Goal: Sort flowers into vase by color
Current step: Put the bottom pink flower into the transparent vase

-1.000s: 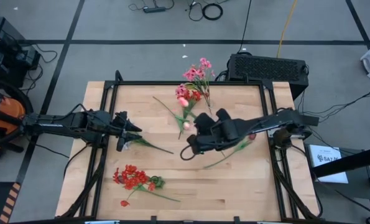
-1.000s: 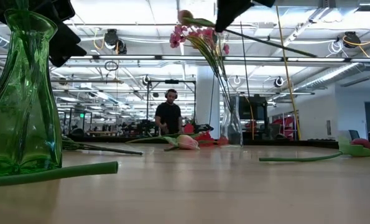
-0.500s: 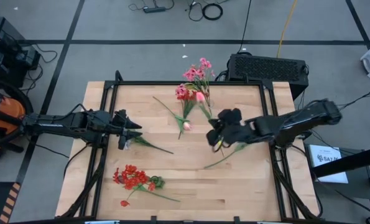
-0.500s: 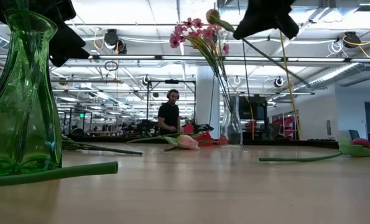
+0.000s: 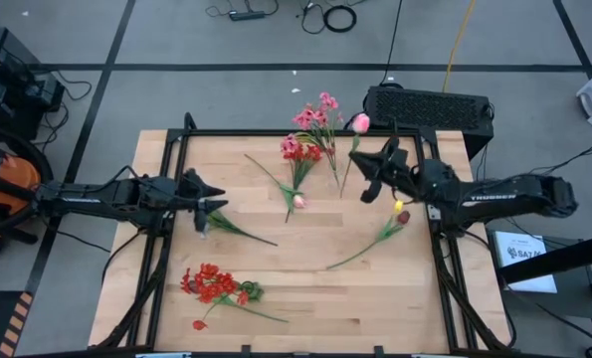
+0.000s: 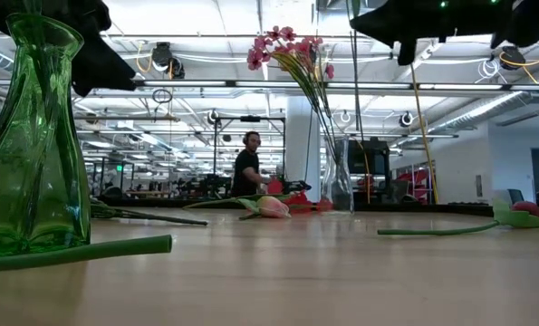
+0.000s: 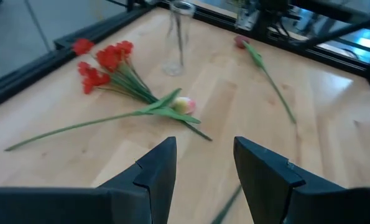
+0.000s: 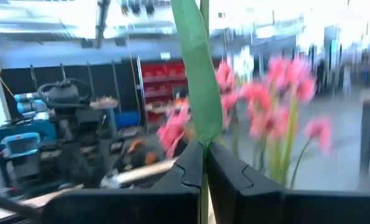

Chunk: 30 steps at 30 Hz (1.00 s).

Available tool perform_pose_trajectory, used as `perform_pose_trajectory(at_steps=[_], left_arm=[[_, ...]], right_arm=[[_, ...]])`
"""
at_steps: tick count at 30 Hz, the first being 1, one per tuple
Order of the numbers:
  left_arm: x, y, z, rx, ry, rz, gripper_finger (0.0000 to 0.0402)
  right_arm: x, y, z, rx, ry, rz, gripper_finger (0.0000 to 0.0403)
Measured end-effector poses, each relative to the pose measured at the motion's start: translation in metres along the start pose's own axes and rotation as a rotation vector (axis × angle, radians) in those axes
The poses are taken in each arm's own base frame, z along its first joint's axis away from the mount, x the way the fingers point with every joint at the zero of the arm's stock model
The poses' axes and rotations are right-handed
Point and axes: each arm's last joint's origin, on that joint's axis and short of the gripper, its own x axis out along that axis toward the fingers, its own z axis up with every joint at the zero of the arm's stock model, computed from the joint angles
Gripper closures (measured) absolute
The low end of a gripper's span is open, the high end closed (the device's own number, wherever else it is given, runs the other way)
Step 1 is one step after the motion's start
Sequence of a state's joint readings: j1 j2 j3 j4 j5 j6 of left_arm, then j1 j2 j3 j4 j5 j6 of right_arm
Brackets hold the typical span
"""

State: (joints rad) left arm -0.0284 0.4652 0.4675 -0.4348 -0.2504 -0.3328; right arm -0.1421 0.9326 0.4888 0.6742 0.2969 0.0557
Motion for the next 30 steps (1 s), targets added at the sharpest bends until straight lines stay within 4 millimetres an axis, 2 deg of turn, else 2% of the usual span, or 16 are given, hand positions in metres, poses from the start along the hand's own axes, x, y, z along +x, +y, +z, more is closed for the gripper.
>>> perform_pose_trajectory(at_steps=[4,14,20,26,30], left_arm=[[0.000,0.001,0.000,0.000,-0.015,0.043,0.0233],[0.000,0.002,0.002,-0.003,-0.038,0.088,0.0233],[0.000,0.002,0.002,-0.002,-0.039,0.092,0.0233],[0.000,0.002,0.002,-0.004,-0.038,0.093,0.0233],[0.000,0.003,0.002,-0.004,-0.041,0.100,0.0233]], right_arm=[[0.004,-0.016,0.006,-0.121,-0.065,0.001,0.0399],[0.012,-0.050,0.013,-0.189,-0.158,0.056,0.0399],[0.026,-0.062,-0.005,-0.116,-0.099,0.158,0.0399],[0.035,-0.072,-0.025,-0.132,-0.013,0.127,0.0399],[0.037,-0.077,-0.028,-0.126,0.000,0.115,0.0399]])
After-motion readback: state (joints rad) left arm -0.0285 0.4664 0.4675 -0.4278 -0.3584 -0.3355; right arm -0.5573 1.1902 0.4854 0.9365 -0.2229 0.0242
